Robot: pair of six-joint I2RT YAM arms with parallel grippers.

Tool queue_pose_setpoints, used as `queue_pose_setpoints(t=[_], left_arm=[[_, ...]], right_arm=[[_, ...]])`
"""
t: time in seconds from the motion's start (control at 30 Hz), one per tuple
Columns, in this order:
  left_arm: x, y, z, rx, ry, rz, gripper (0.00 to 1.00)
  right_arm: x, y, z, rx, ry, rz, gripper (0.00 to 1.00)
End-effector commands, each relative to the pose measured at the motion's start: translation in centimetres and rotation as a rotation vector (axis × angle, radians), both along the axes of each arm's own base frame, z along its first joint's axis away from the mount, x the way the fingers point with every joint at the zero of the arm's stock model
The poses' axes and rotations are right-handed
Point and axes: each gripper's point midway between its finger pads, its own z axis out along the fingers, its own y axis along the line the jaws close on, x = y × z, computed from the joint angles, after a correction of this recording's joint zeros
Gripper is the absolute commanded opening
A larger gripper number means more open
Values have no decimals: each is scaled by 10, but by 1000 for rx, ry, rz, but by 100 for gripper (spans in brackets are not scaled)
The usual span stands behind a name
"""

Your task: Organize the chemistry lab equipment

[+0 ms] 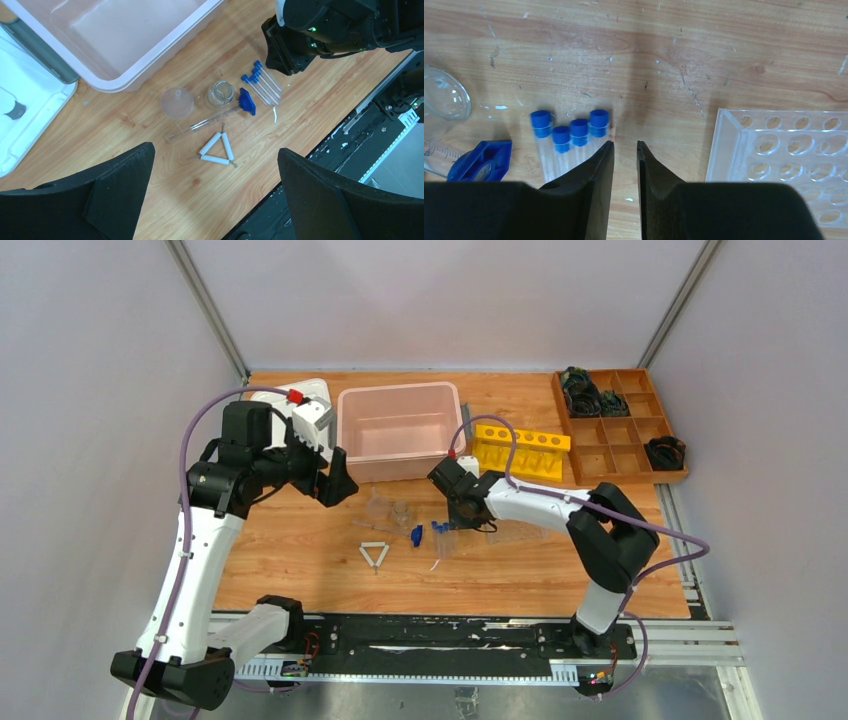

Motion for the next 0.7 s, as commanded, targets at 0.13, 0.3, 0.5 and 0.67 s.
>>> queue_pose_setpoints(t=[0.13, 0.3, 0.5, 0.67], left_arm=[[-7, 4, 5, 10, -29, -3, 100], [-12, 6, 0, 22, -40, -16, 100], [-7, 2, 1, 7, -18, -19, 100], [-3, 1, 7, 4, -25, -24, 100]], right_arm=[[-2, 1, -24, -26, 34, -29, 25], [-4, -2, -31, -38, 44, -38, 25], [-1, -3, -20, -43, 21, -31, 25], [5, -4, 15, -6, -55, -35, 27]])
